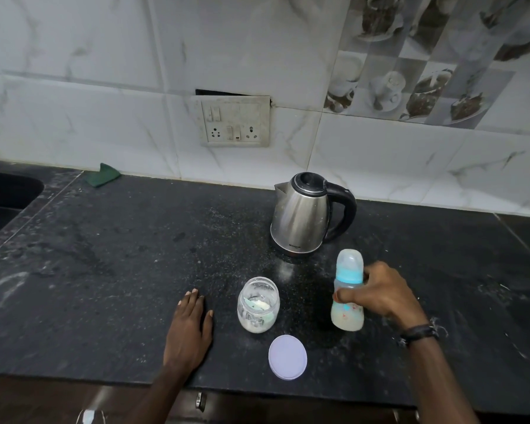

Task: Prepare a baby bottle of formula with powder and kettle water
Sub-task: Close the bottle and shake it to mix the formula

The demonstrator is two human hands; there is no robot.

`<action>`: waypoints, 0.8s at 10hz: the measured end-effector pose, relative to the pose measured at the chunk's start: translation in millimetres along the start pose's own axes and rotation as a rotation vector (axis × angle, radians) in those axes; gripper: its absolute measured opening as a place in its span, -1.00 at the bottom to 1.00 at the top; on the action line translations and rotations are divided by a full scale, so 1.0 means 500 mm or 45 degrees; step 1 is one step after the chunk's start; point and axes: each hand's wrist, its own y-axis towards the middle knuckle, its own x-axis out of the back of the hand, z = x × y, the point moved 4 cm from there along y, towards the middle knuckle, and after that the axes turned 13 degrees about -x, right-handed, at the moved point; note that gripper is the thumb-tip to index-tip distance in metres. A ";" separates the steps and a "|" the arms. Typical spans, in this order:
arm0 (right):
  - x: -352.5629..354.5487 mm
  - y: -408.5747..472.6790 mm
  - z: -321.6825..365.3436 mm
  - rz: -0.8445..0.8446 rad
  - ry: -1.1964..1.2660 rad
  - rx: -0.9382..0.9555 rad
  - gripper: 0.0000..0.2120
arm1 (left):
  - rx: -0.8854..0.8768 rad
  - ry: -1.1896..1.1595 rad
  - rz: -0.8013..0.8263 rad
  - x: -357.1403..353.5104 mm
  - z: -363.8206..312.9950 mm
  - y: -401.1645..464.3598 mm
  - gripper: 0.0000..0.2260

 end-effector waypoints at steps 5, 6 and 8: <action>0.009 0.006 -0.004 -0.029 0.019 0.014 -0.56 | 0.001 0.007 0.010 -0.001 0.001 0.002 -0.43; 0.005 0.004 -0.007 -0.018 -0.018 -0.011 -0.52 | 0.002 0.005 0.005 -0.001 0.003 0.001 -0.42; 0.008 0.005 -0.007 0.021 0.058 0.020 -0.63 | 0.007 0.001 0.007 -0.001 0.003 0.000 -0.42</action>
